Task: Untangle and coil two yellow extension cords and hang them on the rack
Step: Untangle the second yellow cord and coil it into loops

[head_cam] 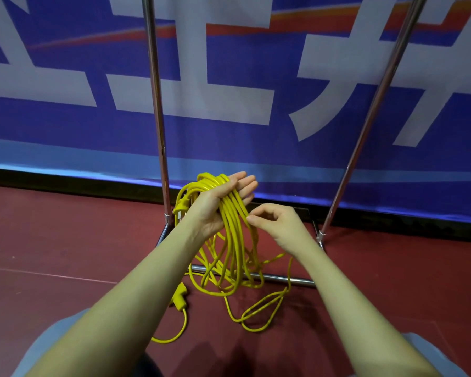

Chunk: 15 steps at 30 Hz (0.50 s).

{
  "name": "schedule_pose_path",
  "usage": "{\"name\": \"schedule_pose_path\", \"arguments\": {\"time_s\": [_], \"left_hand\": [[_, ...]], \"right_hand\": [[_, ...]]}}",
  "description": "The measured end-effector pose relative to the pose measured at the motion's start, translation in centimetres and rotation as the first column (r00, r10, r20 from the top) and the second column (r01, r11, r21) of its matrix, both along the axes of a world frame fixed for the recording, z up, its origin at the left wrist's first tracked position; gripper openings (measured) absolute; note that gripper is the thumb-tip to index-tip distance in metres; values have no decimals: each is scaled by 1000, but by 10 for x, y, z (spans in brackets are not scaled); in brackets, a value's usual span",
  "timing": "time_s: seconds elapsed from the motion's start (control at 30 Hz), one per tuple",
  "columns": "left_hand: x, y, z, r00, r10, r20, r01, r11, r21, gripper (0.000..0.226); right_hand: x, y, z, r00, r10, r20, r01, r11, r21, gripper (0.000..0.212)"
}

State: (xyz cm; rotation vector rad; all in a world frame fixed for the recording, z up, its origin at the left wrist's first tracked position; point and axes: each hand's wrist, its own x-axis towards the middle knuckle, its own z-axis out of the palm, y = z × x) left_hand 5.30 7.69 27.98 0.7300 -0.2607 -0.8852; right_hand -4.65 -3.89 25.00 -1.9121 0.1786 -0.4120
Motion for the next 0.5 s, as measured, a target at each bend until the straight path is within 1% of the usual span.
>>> {"name": "schedule_pose_path", "arguments": {"time_s": [0.1,0.2,0.27,0.37,0.43,0.5], "left_hand": [[3,-1,0,999,50,-5,-50,999,9,26],[7,-4,-3,995,83,-60,-83,997,13,32],[6,-8,-3,992,76,-96,-76,997,7,33],[7,-10,-1,980,114,-165,-118,993,-15,37],[9,-8,2,965,144,-220,-155,988,-31,33],[10,-6,3,960,147,-238,-160,986,-36,23]], "right_hand": [[-1,-1,6,997,8,80,-14,997,78,17],[-2,-2,18,988,52,143,-65,994,90,21],[-3,-2,23,982,59,181,-83,988,130,19],[-6,-3,26,972,36,232,-104,953,285,8],[-11,-4,29,966,51,254,-145,919,366,8],[-16,-6,33,966,90,244,-181,905,386,11]]}}
